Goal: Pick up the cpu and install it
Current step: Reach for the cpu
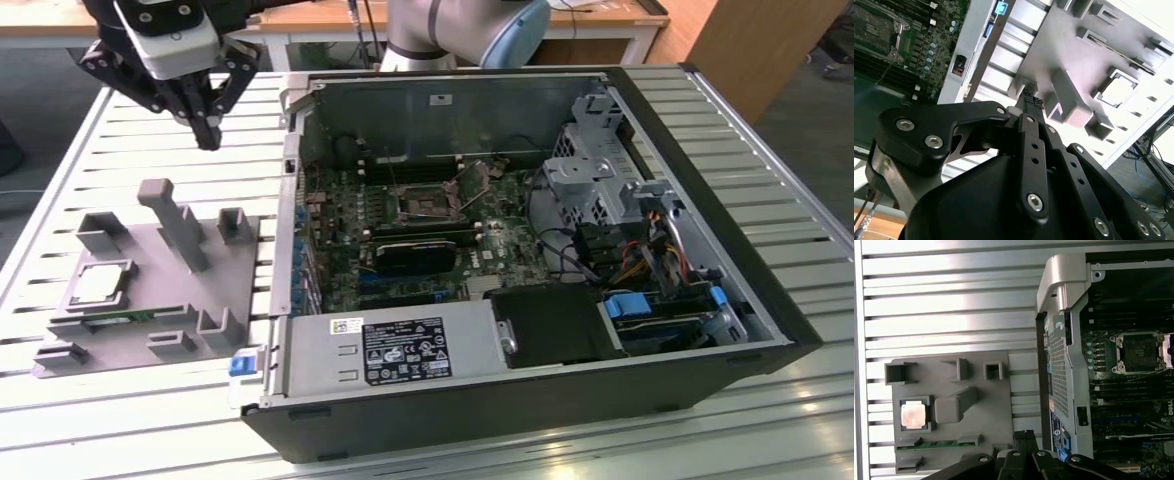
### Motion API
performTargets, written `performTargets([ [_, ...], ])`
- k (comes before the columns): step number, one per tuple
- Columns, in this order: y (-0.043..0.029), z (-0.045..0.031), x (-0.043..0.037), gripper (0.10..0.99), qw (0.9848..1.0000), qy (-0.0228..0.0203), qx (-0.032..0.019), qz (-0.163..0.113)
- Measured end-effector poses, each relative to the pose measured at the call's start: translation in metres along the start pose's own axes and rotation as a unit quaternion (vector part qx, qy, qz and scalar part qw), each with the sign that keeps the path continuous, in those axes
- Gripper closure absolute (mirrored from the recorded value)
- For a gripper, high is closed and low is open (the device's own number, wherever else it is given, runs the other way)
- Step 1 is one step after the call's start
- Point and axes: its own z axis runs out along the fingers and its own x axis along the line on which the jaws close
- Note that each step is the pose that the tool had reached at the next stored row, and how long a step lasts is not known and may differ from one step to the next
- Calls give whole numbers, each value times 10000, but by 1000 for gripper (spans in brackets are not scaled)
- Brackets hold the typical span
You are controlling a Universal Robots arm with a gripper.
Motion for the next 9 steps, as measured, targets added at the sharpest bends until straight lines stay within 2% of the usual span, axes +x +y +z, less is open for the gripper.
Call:
performTargets([
  [9,-5,4,64,980,10000,2,0,0],
])
